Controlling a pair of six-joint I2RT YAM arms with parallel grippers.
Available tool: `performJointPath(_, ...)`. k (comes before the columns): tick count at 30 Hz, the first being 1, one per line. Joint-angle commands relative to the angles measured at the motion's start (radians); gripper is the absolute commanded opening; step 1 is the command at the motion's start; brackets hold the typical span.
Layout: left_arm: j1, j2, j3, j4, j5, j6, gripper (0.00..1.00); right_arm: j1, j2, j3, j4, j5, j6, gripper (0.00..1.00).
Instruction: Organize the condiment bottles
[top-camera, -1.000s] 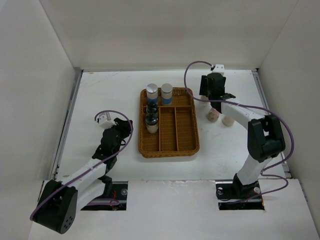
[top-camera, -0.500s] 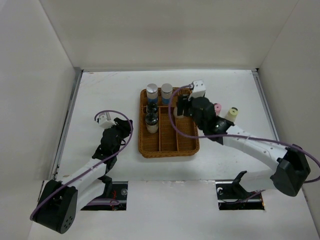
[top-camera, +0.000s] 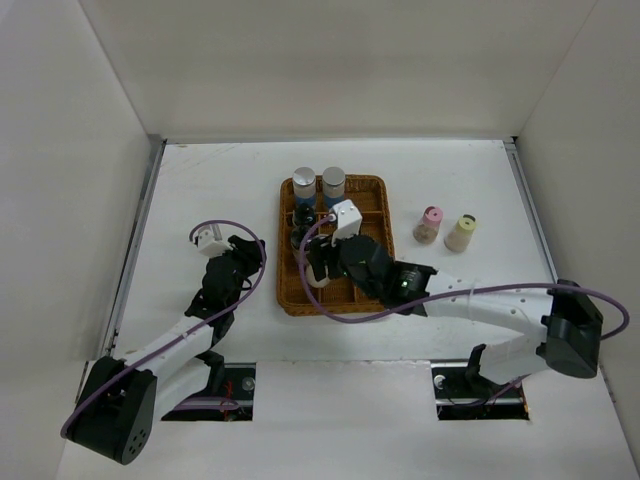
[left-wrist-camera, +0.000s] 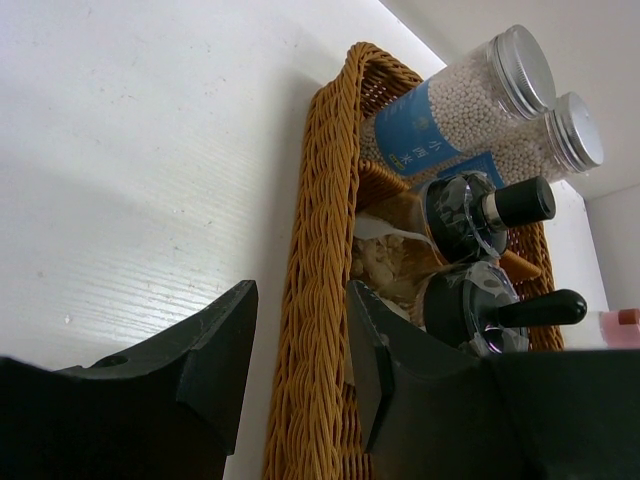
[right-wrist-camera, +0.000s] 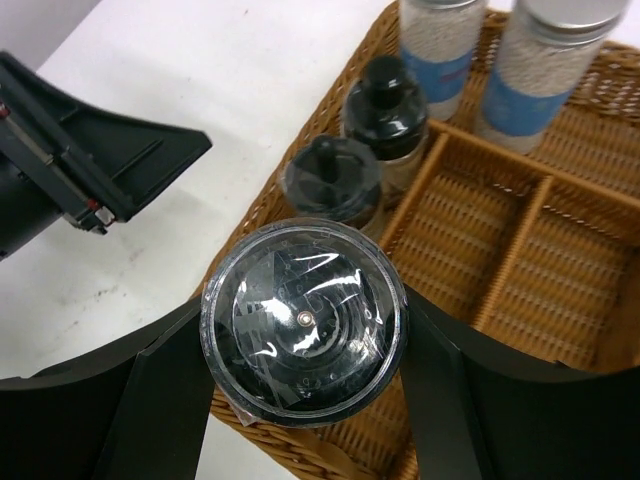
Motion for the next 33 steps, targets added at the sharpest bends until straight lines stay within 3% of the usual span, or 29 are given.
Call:
performJointPath(1, 0.007, -0.002, -0.006, 0.066, -0.009, -0.012, 0.39, 0.029, 0.037, 0.089, 0.148, -0.003, 0.017, 0.58)
performJointPath(9, 0.007, -0.009, -0.009, 0.068, -0.006, -0.013, 0.39, 0.061, 0.149, 0.141, 0.201, -0.005, 0.003, 0.58)
performJointPath(23, 0.004, -0.002, -0.006, 0.069, -0.004, -0.015, 0.39, 0.069, 0.327, 0.094, 0.304, 0.064, -0.049, 0.63)
performJointPath(33, 0.01, 0.003, -0.009, 0.077, -0.007, -0.017, 0.39, 0.095, 0.276, 0.054, 0.31, 0.103, -0.095, 0.93)
